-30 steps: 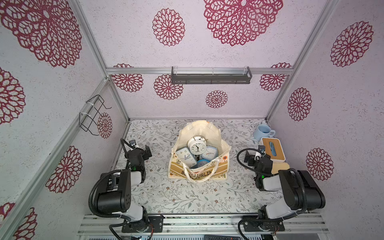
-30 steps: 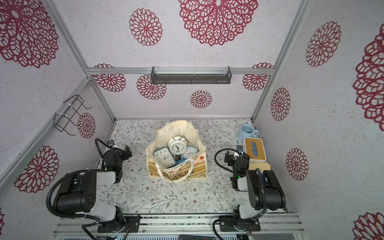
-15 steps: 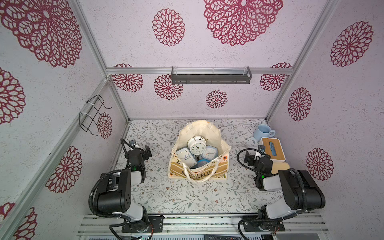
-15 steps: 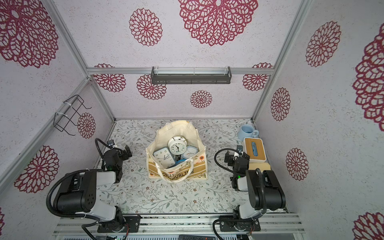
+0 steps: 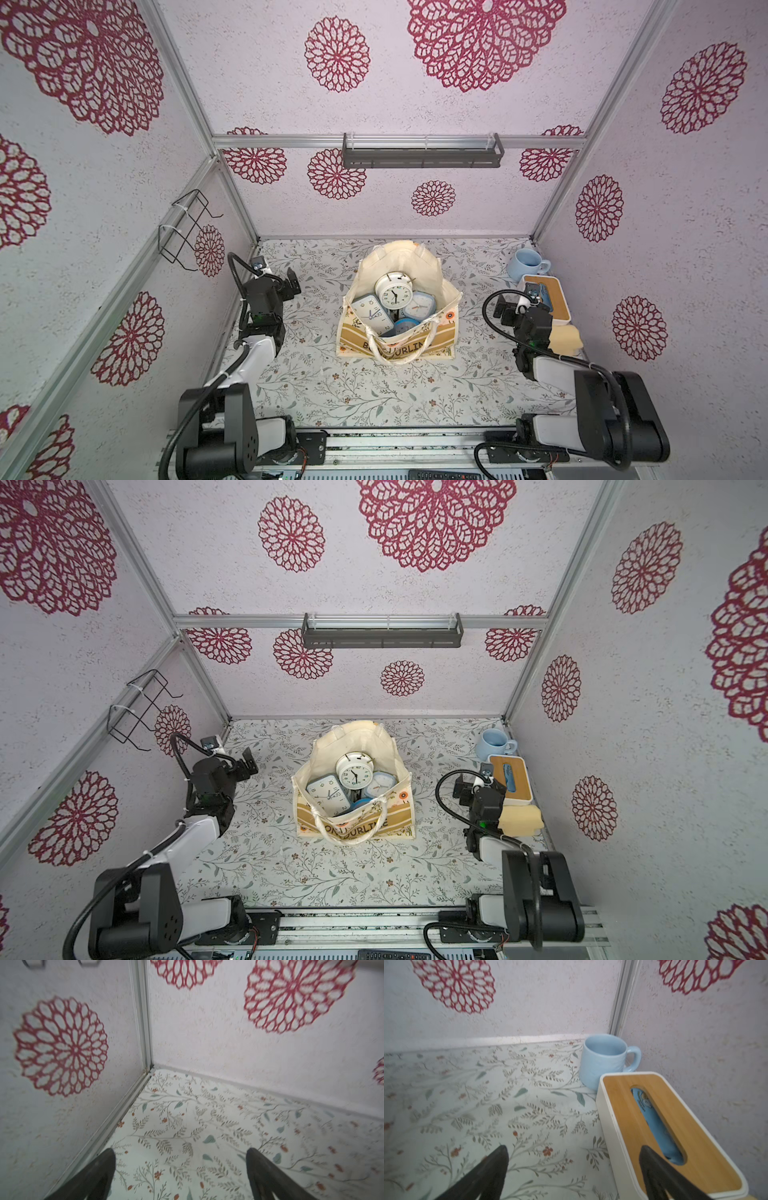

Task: Take the alarm clock out of the canvas bag
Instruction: Adjust the canvas bag at the center of the board.

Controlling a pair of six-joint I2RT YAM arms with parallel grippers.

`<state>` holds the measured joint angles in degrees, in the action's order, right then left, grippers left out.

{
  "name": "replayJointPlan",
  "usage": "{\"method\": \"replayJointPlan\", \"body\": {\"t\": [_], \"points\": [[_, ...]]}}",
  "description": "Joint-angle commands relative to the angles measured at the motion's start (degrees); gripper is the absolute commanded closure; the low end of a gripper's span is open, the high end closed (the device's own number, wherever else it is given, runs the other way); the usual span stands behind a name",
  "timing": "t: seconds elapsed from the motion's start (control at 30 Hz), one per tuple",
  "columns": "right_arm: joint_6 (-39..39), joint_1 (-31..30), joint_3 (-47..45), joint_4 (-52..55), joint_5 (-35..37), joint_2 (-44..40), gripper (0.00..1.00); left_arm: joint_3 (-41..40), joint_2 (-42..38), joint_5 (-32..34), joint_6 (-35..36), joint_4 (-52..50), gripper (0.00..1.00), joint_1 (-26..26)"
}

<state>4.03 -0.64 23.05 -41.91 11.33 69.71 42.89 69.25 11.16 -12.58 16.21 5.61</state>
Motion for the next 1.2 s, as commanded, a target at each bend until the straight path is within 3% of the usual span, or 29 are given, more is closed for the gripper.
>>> {"method": "replayJointPlan", "body": {"t": [0.0, 0.1, 0.13, 0.2, 0.27, 0.33, 0.43, 0.53, 0.67, 0.87, 0.97, 1.17], "points": [[10.3, 0.3, 10.6, 16.6, -1.1, -8.3, 0.01, 14.3, -5.0, 3.0, -8.8, -21.6, 0.01, 0.0], [29.7, 0.7, 18.6, 29.6, -0.3, -12.6, 0.01, 28.9, -4.9, 9.2, -27.5, -40.0, 0.01, 0.2], [32.2, 1.7, 20.5, 31.4, -3.8, -13.7, 0.01, 32.4, -5.0, 6.4, -33.6, -44.3, 0.01, 1.7], [32.1, 2.7, 22.5, 30.3, -13.6, -15.8, 0.01, 34.6, -5.8, -8.7, -38.0, -44.0, 0.01, 5.5], [32.5, 2.7, 26.1, 34.0, -18.5, -16.4, 0.05, 34.9, -7.5, -14.2, -42.7, -45.1, 0.01, 5.0], [30.7, 1.8, 33.5, 45.5, -22.1, -14.9, 0.08, 36.2, -8.8, -13.7, -44.1, -51.0, 0.01, 0.1], [25.5, -2.9, 43.5, 60.5, -23.6, -11.2, 0.09, 42.8, -6.7, -8.7, -43.6, -68.0, 0.02, -11.2], [19.2, -11.6, 53.2, 71.6, -19.5, -7.2, 0.07, 49.6, -2.9, -5.5, -45.5, -85.8, 0.07, -19.8], [13.8, -21.1, 65.6, 83.2, -15.3, 0.5, 0.07, 55.0, 0.1, -4.7, -49.8, -100.1, 0.08, -28.2], [7.4, -31.3, 76.2, 96.7, -6.7, 10.4, 0.10, 54.6, 0.5, -8.6, -56.4, -102.1, 0.05, -35.8], [7.0, -34.9, 75.6, 98.9, -1.1, 11.5, 0.11, 54.3, 2.1, -9.9, -57.8, -100.6, 0.05, -38.5], [7.9, -38.1, 69.1, 97.7, 1.3, 8.4, 0.12, 51.3, 5.4, -10.9, -58.2, -96.4, 0.06, -40.1]]}}
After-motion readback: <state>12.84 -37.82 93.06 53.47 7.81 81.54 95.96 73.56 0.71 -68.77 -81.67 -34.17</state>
